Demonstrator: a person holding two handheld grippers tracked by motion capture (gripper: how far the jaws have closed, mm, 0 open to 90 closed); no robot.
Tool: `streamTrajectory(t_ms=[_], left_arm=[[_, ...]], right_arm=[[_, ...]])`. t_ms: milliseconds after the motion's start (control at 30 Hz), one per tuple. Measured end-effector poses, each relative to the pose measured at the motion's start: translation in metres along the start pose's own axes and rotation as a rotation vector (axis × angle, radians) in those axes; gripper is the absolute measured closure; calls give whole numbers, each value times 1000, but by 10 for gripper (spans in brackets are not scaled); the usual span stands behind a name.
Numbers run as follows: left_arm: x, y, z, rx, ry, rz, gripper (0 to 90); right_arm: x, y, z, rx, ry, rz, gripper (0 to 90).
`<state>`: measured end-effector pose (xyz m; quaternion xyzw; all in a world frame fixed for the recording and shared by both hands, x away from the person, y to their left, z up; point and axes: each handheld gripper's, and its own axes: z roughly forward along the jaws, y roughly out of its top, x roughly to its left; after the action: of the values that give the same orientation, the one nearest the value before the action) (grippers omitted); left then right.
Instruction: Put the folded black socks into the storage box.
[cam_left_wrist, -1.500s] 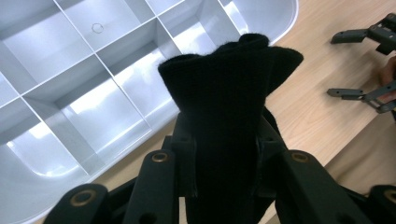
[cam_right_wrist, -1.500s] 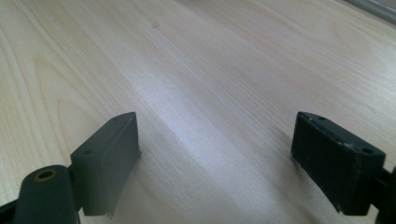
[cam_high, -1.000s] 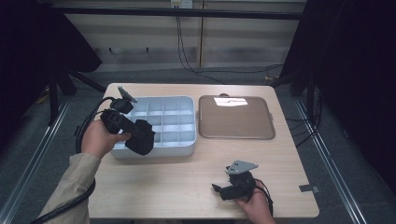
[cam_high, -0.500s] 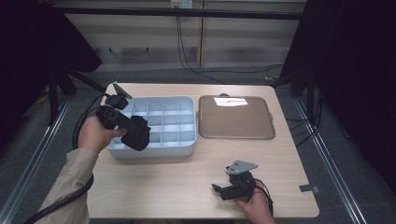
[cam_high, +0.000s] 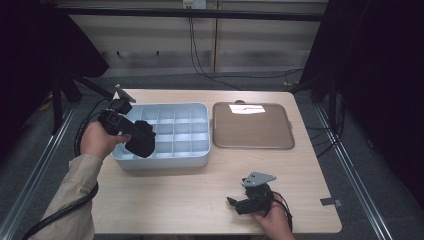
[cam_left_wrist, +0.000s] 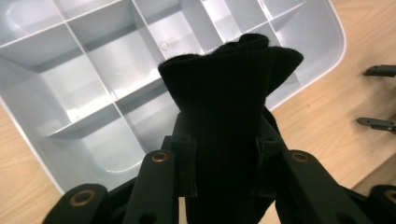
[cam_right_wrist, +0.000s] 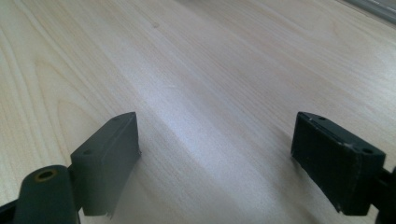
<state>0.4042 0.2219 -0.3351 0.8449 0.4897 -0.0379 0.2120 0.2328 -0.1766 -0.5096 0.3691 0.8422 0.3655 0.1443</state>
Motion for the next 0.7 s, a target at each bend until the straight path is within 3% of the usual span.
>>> streamTrajectory(t_ms=[200, 267, 700], left_arm=[[4, 0, 3, -3, 5, -15, 687], [6, 1, 4, -3, 25, -13, 686], [22, -3, 7, -1, 52, -67, 687]], right_arm=[[0, 0, 0, -1, 1, 1, 150], [0, 0, 0, 1, 1, 0, 150], [0, 0, 0, -1, 2, 2, 150]])
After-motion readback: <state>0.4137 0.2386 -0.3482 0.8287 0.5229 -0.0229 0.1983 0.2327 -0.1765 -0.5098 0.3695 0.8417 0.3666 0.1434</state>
